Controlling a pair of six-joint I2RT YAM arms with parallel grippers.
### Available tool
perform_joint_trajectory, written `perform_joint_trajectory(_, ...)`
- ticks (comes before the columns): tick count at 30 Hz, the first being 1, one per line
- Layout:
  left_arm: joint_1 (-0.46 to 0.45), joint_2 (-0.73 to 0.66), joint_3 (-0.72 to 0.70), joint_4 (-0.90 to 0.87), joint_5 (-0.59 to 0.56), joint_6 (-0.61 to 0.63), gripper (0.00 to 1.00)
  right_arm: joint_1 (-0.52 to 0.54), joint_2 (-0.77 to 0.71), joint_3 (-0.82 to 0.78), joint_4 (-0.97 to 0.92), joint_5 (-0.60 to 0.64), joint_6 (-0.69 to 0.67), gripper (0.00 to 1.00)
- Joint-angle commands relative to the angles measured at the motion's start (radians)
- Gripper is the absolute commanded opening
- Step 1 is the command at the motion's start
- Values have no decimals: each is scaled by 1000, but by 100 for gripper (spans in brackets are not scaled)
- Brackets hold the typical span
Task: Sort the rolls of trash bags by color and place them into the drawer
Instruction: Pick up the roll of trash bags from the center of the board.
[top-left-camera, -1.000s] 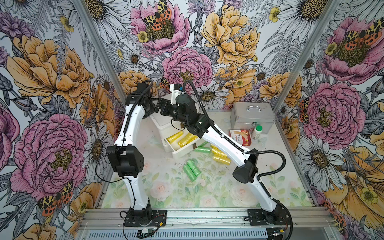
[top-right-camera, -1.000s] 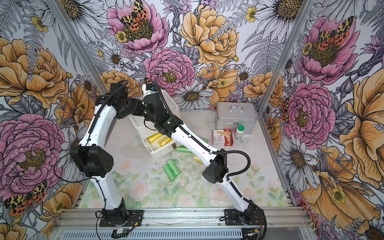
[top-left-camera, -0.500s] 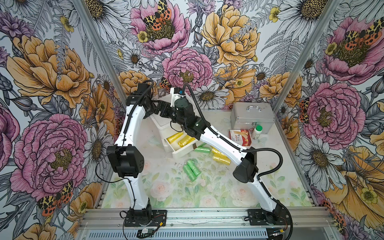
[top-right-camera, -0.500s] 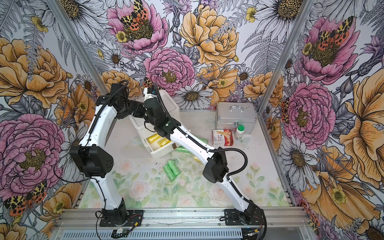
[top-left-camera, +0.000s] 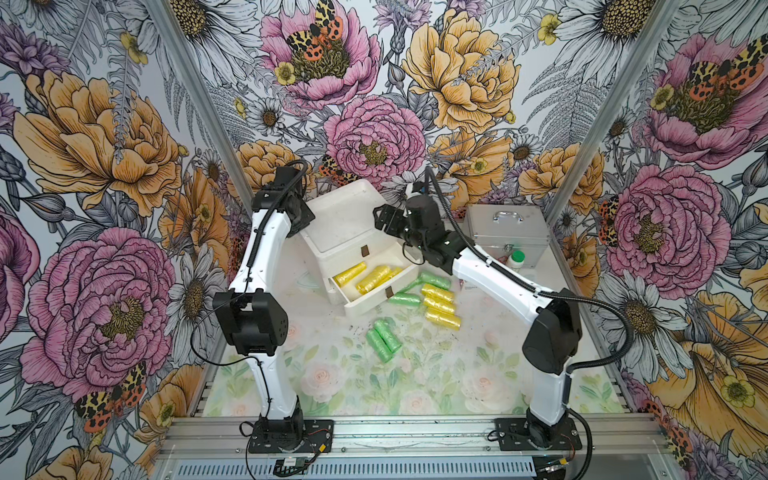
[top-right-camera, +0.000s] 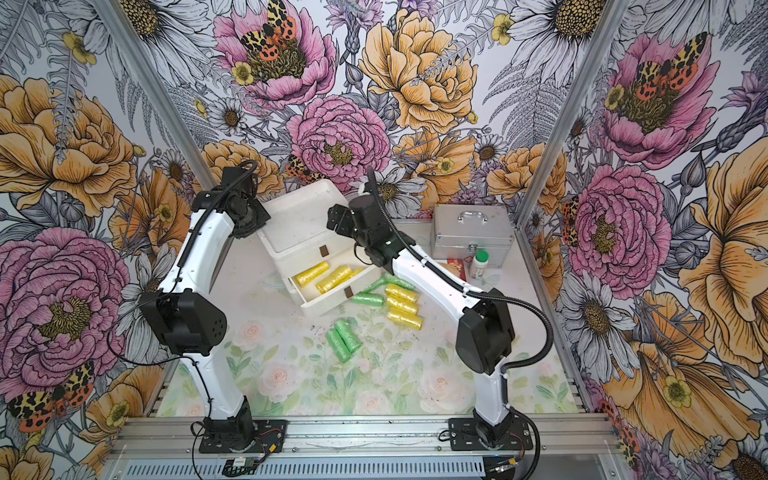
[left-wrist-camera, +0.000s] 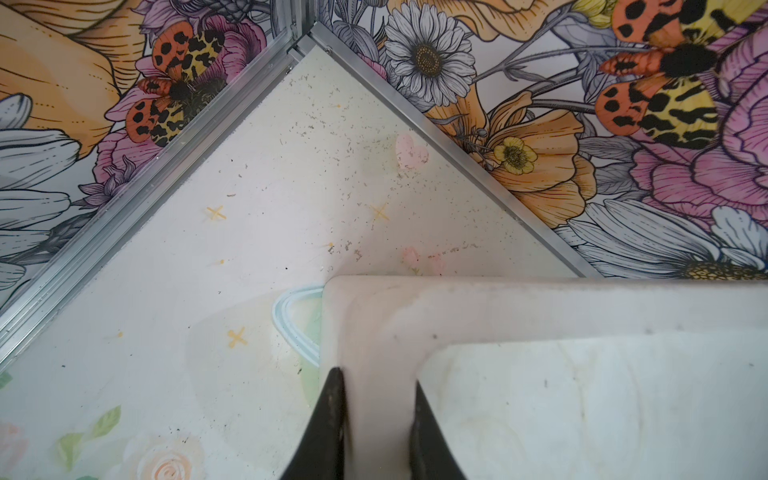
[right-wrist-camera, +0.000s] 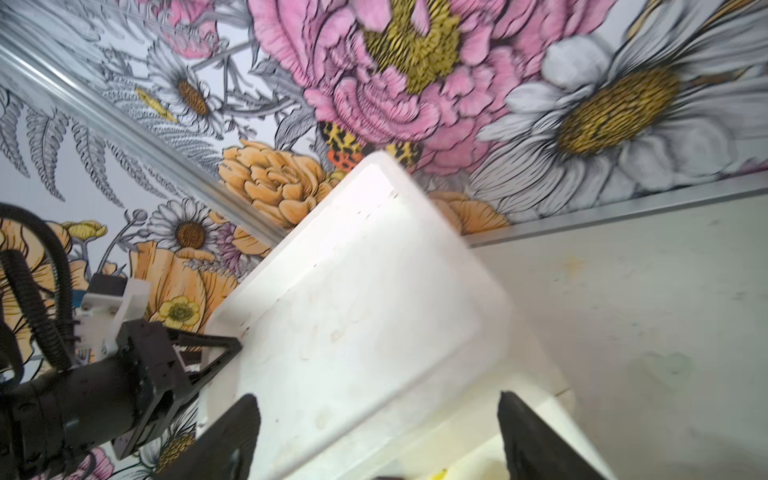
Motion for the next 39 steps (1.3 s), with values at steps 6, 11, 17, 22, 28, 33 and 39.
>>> perform_joint_trajectory(6,-17,82,-52,-13,322,-152,0,-155,-290,-439,11,10,-44,93)
perform_joint_trajectory(11,-17,92,-47,-12,324,-154,0,-231,-374,-654,-12,-75,15,86)
perform_joint_trajectory(17,-18,88,-53,-13,322,-153,0,-256,-386,-792,-42,-211,-27,79)
perform_joint_trajectory(22,-16,77,-66,-13,316,-150,0,-255,-372,-828,-125,-319,-216,79)
perform_joint_trajectory(28,-22,88,-68,-12,322,-155,0,-227,-339,-833,-219,-287,-426,80)
perform_joint_trajectory(33,-25,94,-60,-13,326,-154,0,-189,-310,-820,-226,-281,-493,78)
perform_joint_trajectory(39,-21,91,-63,-13,324,-149,0,-138,-260,-780,-232,-256,-557,77)
